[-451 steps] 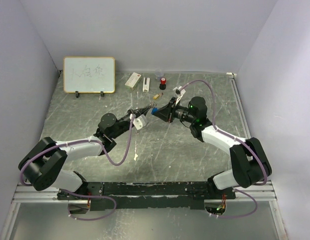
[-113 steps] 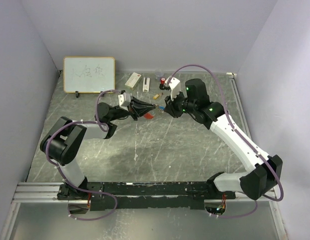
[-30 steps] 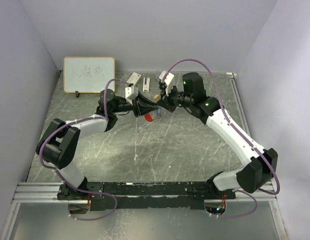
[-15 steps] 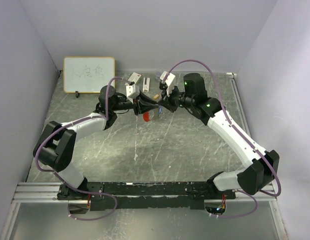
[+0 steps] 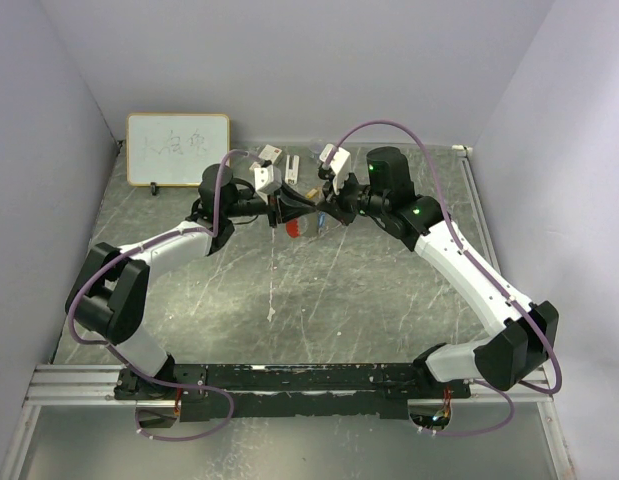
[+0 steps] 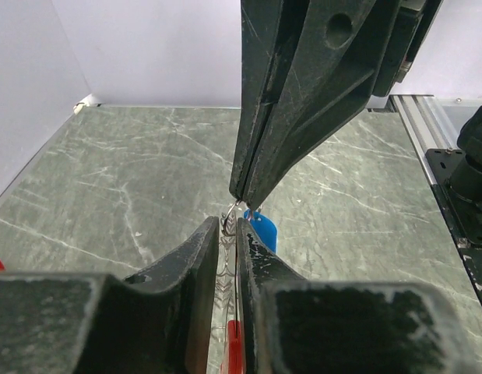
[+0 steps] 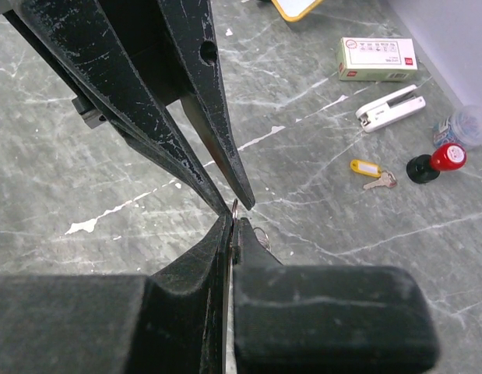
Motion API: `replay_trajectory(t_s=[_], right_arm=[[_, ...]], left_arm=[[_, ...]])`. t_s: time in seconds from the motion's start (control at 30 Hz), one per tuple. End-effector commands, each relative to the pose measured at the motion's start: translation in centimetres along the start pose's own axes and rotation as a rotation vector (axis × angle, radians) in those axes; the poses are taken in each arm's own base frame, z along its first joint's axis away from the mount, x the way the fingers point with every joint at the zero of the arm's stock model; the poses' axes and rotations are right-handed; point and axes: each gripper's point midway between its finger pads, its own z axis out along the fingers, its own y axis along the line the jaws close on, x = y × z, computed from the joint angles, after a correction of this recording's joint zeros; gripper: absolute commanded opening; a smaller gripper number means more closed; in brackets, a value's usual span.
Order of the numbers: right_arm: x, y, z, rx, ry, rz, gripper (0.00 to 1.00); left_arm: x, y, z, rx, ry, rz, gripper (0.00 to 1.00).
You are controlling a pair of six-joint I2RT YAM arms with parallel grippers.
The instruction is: Put the keys on the keyring
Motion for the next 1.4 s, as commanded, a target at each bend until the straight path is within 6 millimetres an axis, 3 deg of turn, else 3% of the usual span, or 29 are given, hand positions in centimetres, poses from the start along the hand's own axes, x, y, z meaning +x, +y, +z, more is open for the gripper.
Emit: replay_trajectory(t_s=[0.0,0.2,0.6,1.37], right_arm=[[0.0,0.4,-0.6,-0.009,0.008,-0.013,0.00],[-0.1,0.3,-0.4,-0.010,0.009,-0.012,0.00],[-0.3,-0.2,-0.1,0.005,0.014,-0.010,0.00],[-1.1,-0.1,-0.4,0.000,-0.009,-0.025,0.00]], left_arm=[[-1.9,0.2,0.3,0.024,-0.024,0.064,0.24],[-1.9,-0.2,0.4,0.058,-0.020,0.063,0.20],[-2.2,-1.5,0.4,0.130,-0.034,0.051,0.28],[0.7,-1.9,1.0,0.170,0.050,-0.016,0.23]])
